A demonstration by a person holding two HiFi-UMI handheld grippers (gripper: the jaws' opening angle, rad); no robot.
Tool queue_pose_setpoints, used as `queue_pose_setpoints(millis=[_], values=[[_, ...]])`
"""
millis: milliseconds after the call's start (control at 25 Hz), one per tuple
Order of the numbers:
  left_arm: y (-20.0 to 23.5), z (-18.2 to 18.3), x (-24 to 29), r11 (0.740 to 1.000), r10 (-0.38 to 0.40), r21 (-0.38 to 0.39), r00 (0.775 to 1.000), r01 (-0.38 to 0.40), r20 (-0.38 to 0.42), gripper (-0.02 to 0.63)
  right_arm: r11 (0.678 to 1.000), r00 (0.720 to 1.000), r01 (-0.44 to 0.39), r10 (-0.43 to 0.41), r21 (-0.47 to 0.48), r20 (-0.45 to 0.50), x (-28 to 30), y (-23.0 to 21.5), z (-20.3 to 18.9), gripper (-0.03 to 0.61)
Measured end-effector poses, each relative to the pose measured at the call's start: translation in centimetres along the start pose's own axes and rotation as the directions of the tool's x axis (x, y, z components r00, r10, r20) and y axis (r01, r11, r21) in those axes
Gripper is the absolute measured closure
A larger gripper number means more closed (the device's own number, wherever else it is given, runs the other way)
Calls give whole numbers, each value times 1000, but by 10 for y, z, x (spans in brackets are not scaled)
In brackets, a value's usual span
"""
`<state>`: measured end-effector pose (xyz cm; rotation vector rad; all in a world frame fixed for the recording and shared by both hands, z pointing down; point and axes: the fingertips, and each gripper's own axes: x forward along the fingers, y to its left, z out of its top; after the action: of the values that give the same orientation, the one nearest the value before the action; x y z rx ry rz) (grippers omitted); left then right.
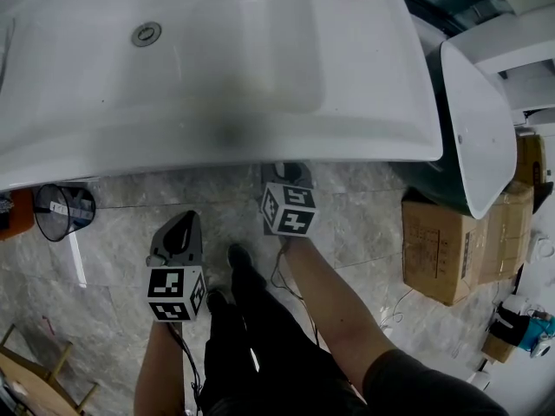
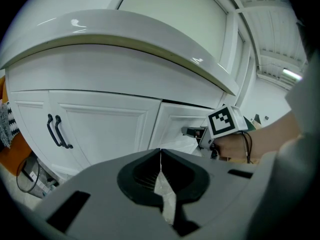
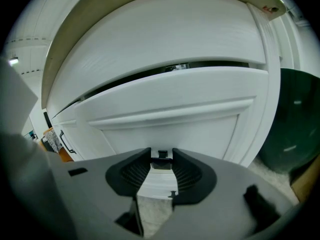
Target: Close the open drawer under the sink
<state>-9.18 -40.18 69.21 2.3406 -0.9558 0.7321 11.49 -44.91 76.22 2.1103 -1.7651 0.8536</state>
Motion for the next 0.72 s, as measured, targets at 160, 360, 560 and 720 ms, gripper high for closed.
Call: queue_pose_setpoints(millis=[160, 360, 560, 720], values=[[2, 0, -5, 1000, 5, -1, 1000, -5, 1, 598, 1000, 1000, 11, -11, -14, -2, 0, 1, 0, 437], [1, -1, -16, 1000, 5, -3, 1000, -5, 9, 598, 999, 1000, 25, -25, -24, -13, -11, 0, -5, 436], [-2, 0, -35, 1000, -1, 7, 1000, 1, 24, 598, 999, 999, 48, -48, -5, 0, -37, 3, -5, 437], [-8, 7, -60, 1000, -11, 12, 999, 10, 50, 598, 998, 998, 62, -62, 13, 22, -69, 10, 2, 437]])
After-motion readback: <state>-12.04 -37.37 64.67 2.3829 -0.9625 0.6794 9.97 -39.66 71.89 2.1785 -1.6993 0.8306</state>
